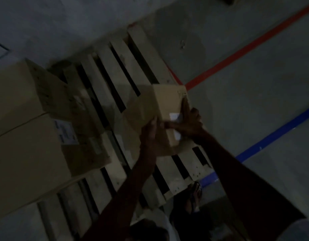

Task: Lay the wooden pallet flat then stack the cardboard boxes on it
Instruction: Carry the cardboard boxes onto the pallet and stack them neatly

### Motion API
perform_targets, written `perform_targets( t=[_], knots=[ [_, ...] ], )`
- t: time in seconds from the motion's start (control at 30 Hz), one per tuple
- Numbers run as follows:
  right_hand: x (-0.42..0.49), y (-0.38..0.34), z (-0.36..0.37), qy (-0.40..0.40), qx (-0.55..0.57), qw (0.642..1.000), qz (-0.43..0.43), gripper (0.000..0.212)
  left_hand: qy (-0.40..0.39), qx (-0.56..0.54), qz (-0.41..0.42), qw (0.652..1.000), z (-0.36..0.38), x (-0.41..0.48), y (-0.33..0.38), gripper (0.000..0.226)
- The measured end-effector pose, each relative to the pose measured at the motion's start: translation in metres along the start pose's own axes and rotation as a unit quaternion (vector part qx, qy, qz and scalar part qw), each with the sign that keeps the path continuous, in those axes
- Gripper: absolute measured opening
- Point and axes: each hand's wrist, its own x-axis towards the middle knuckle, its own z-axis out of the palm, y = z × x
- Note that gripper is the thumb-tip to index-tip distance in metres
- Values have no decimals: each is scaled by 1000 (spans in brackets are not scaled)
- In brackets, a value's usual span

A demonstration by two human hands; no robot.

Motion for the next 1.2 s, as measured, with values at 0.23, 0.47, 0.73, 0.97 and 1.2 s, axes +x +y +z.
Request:
perform_targets(
  t=[0.23,0.47,0.73,0.97,1.2],
  knots=[
    [31,71,-38,-4,56,997,-45,105,106,175,-94,974,-33,98,-70,122],
    [37,105,-29,49,118,991,-49,86,84,109,-32,990,-26,107,-80,141],
    [37,58,24,10,149,986,-81,89,204,168,-42,964,-86,77,-61,159],
    [60,-5,98,0,137,977,-164,78,272,231,-24,934,-157,63,-43,152],
    [89,-3,136,16,88,987,-131,81,210,166,-22,963,-175,77,-70,141]
  ],
)
